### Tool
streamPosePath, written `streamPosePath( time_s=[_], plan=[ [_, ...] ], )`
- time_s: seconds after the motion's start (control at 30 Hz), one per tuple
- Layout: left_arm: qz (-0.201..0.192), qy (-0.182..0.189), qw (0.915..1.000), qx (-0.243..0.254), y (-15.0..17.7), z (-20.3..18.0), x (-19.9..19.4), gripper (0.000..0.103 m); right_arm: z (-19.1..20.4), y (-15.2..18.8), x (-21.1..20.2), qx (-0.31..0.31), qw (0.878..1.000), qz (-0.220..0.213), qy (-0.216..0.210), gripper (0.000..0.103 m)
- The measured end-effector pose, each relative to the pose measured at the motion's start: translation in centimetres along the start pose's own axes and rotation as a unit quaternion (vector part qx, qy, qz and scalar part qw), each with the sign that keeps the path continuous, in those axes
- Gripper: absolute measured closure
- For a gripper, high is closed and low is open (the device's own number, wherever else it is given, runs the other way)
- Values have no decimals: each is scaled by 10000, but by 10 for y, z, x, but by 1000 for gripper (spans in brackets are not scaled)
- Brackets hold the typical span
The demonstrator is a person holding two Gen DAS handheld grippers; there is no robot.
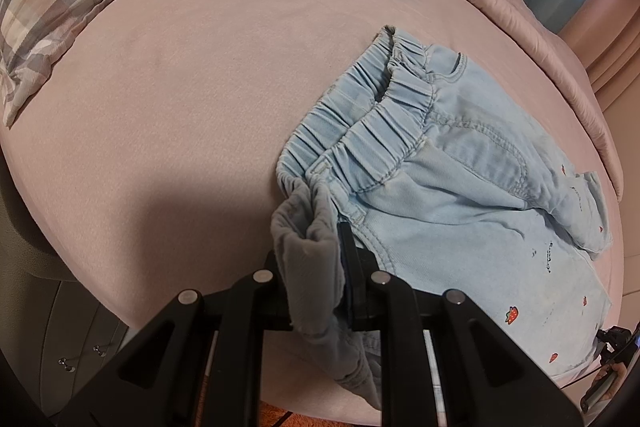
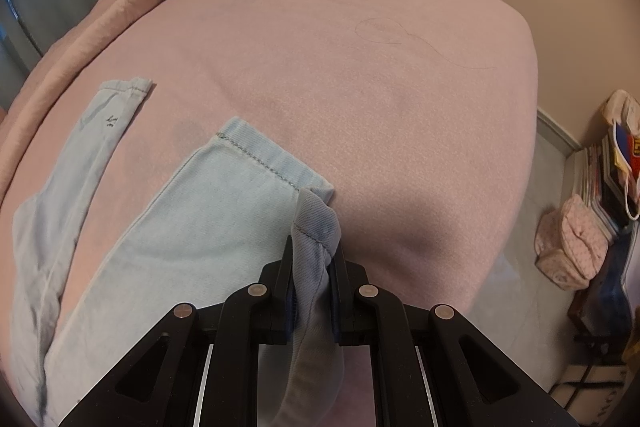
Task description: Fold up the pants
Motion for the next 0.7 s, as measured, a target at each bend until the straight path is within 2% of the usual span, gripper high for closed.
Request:
streamPosePath(
  time_s=[0.7],
  plan=[
    [2, -54, 10000, 38, -1, -3, 2, 85, -7, 2, 0, 17, 10000, -13, -92, 95]
  ],
)
Point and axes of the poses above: each gripper's, at about its wrist camera, not at the fingertips, and x roughly the way its jaws point, z to its left, y to its underside, the point moved 4 cm from there along x, roughly the way its jaws point, and after that the axes turned 8 degrees about -z, right-handed, at the moved point
